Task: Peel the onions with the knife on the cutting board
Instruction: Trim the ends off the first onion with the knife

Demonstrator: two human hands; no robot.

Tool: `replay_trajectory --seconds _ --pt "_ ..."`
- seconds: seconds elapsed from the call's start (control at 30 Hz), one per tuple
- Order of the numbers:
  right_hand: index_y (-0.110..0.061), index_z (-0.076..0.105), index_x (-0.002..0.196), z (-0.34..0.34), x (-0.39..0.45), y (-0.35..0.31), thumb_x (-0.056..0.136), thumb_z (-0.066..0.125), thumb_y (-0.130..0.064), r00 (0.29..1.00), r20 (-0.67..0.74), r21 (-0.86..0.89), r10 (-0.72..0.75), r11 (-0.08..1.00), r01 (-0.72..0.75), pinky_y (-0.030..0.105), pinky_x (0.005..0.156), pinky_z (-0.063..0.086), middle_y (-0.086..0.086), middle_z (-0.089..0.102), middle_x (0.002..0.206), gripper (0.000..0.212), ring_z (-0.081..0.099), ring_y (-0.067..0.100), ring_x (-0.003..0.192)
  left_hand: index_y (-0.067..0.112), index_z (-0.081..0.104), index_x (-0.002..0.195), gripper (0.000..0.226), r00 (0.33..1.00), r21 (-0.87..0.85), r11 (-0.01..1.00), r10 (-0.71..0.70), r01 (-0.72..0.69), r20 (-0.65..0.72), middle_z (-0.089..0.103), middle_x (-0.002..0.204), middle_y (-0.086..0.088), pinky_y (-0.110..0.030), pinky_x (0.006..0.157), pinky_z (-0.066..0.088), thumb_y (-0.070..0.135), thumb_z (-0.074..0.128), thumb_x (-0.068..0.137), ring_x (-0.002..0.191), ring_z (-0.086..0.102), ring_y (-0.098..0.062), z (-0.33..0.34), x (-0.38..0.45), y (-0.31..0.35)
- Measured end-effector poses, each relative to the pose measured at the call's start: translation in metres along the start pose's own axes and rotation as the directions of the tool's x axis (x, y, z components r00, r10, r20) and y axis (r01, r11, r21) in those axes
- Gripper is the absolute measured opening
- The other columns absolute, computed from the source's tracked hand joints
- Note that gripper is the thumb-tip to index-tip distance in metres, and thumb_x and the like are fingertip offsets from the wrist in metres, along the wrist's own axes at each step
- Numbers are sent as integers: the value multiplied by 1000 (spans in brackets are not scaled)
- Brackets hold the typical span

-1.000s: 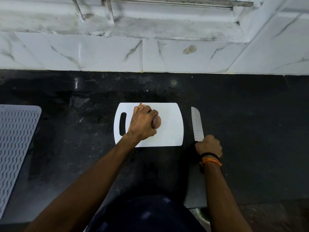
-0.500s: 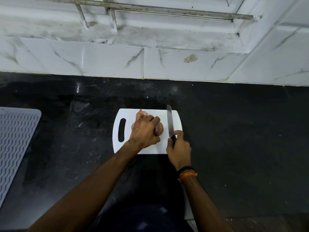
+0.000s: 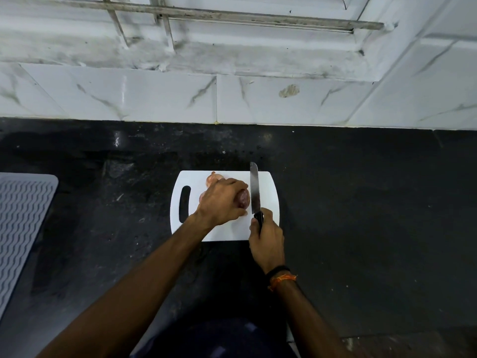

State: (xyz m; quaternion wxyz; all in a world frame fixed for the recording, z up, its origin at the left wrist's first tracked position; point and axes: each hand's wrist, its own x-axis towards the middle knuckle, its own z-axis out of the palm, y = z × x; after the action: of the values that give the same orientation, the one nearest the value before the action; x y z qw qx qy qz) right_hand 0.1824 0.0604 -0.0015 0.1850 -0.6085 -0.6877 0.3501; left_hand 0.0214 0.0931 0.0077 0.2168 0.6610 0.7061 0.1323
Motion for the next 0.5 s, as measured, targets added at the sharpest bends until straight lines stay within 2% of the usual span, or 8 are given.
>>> replay_trajectory --seconds 0.07,0.23,0.33,0.43,0.5 --pt "-11 50 121 -1 1 1 103 49 -19 1000 20 -15 -5 1000 5 33 77 52 4 64 96 20 60 16 84 20 60 133 62 1000 -87 996 11 -8 27 66 128 -1 -39 100 48 42 79 79 116 59 -23 -1 -2 -4" --pt "-12 46 129 -3 4 3 103 48 -22 997 67 -19 46 999 -45 39 90 57 7 65 106 28 65 20 95 16 61 129 51 998 -151 989 17 -8 62 67 119 -4 -31 91 51 32 78 83 106 62 -23 -4 -4 -10" --pt "-12 46 130 -3 3 3 104 48 -21 997 68 -9 42 999 -42 39 90 56 7 65 107 28 64 19 94 15 62 124 49 998 -148 987 56 -55 1 67 116 -5 -38 91 55 32 80 81 103 60 -21 -2 -9 -9" --pt "-12 46 132 -5 4 1 103 49 -21 996 75 -7 54 999 -54 39 92 56 7 65 112 31 64 20 98 13 61 126 57 995 -121 990 55 -65 -89 64 124 -7 -39 93 52 29 84 77 111 56 -24 0 -14 -8" --pt "-12 46 132 -7 6 0 103 50 -21 995 74 -6 61 998 -61 40 93 56 8 66 112 30 65 21 99 14 57 132 65 995 -94 994 43 -51 -86 58 133 -7 -38 95 50 29 85 76 120 53 -25 0 -14 -5"
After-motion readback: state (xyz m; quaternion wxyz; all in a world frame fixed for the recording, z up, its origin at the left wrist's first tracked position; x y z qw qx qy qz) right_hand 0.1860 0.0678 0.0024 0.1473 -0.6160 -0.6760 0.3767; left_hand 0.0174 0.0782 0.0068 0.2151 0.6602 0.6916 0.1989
